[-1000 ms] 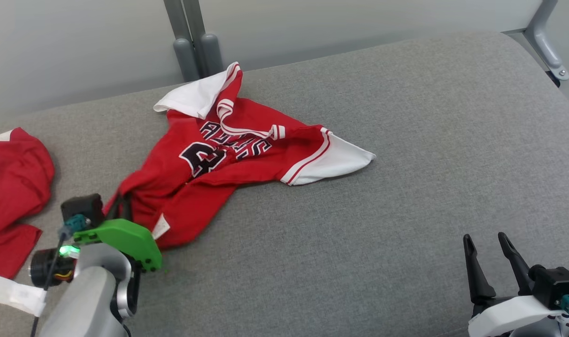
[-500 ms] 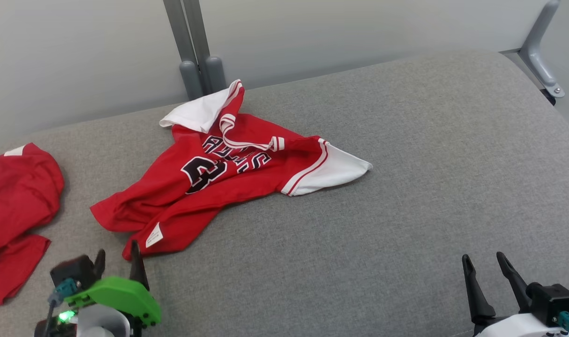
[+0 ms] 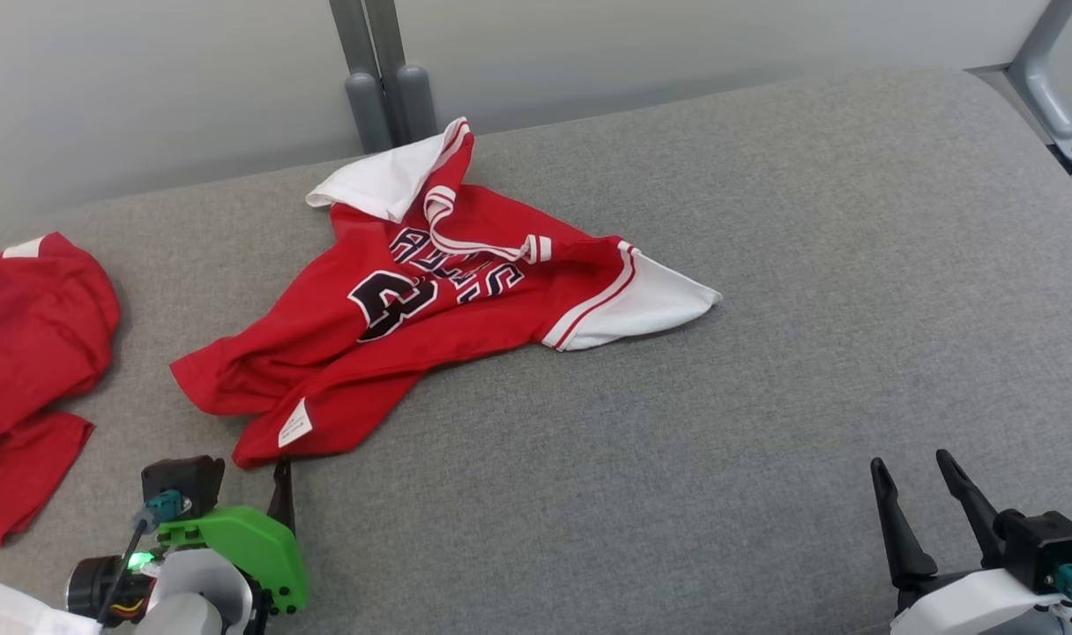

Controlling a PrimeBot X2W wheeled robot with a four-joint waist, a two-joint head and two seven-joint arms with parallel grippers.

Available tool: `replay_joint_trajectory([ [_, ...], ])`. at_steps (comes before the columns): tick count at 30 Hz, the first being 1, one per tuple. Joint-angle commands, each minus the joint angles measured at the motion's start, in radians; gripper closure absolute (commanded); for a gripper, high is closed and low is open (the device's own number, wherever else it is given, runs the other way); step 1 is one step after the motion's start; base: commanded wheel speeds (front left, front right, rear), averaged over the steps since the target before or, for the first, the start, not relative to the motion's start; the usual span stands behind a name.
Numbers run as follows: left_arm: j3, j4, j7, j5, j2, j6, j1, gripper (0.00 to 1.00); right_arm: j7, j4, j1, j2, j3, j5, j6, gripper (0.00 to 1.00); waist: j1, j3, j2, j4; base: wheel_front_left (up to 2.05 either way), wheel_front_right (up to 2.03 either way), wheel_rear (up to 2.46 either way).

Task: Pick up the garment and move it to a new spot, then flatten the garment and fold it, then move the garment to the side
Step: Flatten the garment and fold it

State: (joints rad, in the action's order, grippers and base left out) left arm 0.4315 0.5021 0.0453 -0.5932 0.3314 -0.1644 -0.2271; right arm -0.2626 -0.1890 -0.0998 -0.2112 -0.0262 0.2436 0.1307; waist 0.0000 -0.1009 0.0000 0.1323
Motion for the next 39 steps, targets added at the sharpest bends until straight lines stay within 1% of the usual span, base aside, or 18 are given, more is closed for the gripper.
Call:
replay_joint_trajectory([
  [1,0.008,0.021,-0.004,0.016,0.007,0.01,-0.03,0.0,-0.003,0.003,0.01,-0.008,-0.003,0.007,0.0,0.0,0.0,-0.016,0.0,-0.003,0.0,0.0,0.0],
  [8,0.032,0.113,0.002,0.016,-0.004,0.057,-0.098,0.0,-0.003,-0.003,0.006,-0.001,-0.005,0.006,0.0,0.0,0.0,-0.02,0.0,-0.004,0.0,0.0,0.0],
  [9,0.036,0.127,0.004,0.019,-0.007,0.063,-0.107,0.58,-0.003,-0.004,0.005,0.0,-0.005,0.007,0.0,0.0,0.0,-0.018,0.0,-0.005,0.0,0.0,0.0],
  [10,0.043,0.137,0.006,0.028,-0.006,0.067,-0.115,1.0,-0.003,-0.003,0.005,0.0,-0.005,0.008,0.0,0.0,0.0,-0.018,0.0,-0.005,0.0,0.0,0.0],
  [13,0.067,0.15,0.002,0.047,-0.007,0.072,-0.122,1.0,-0.003,-0.002,0.002,0.006,0.002,0.01,0.0,0.0,0.0,-0.013,0.0,-0.007,0.0,0.0,0.0],
  [16,0.083,0.136,0.007,0.051,-0.013,0.079,-0.099,1.0,-0.003,-0.002,-0.013,0.018,0.016,0.012,0.0,0.0,0.0,-0.007,0.0,-0.017,0.0,0.0,0.0],
  [18,0.096,0.12,0.016,0.061,-0.011,0.079,-0.08,1.0,-0.003,-0.009,-0.028,0.025,0.023,0.015,0.0,0.0,0.0,0.003,0.0,-0.029,0.0,0.0,0.0],
  [19,0.103,0.107,0.022,0.07,-0.007,0.073,-0.068,1.0,-0.003,-0.012,-0.036,0.028,0.023,0.013,0.0,0.0,0.0,0.01,0.0,-0.034,0.0,0.0,0.0],
  [22,0.114,0.056,0.043,0.085,0.004,0.041,-0.025,1.0,-0.003,-0.013,-0.047,0.035,0.022,0.006,0.0,0.0,0.0,0.032,0.0,-0.041,0.0,0.0,0.0],
  [25,0.119,-0.028,0.055,0.102,0.029,-0.009,0.061,1.0,-0.003,-0.007,-0.052,0.043,0.031,0.004,0.0,0.0,0.0,0.051,0.0,-0.041,0.0,0.0,0.0],
  [29,0.136,-0.13,0.036,0.107,0.055,-0.066,0.201,1.0,-0.003,-0.007,-0.061,0.045,0.034,0.001,0.0,0.0,0.0,0.068,0.0,-0.042,0.0,0.0,0.0],
  [31,0.136,-0.158,0.028,0.094,0.068,-0.085,0.264,1.0,-0.003,-0.007,-0.064,0.046,0.039,0.001,0.0,0.0,0.0,0.074,0.0,-0.044,0.0,0.0,0.0],
  [33,0.126,-0.169,0.018,0.069,0.068,-0.1,0.316,0.0,-0.003,-0.008,-0.065,0.049,0.041,-0.001,0.0,0.0,0.0,0.078,0.0,-0.043,0.0,0.0,0.0],
  [36,0.099,-0.173,-0.034,0.018,0.071,-0.135,0.391,0.0,-0.003,-0.009,-0.061,0.045,0.034,-0.002,0.0,0.0,0.0,0.086,0.0,-0.029,0.0,0.0,0.0],
  [38,0.067,-0.221,-0.05,-0.028,0.063,-0.162,0.426,0.0,-0.003,-0.007,-0.052,0.047,0.034,-0.003,0.0,0.0,0.0,0.088,0.0,-0.013,0.0,0.0,0.0],
  [39,0.056,-0.252,-0.047,-0.031,0.062,-0.17,0.431,0.0,-0.003,-0.006,-0.051,0.046,0.035,-0.003,0.0,0.0,0.0,0.089,0.0,-0.007,0.0,0.0,0.0],
])
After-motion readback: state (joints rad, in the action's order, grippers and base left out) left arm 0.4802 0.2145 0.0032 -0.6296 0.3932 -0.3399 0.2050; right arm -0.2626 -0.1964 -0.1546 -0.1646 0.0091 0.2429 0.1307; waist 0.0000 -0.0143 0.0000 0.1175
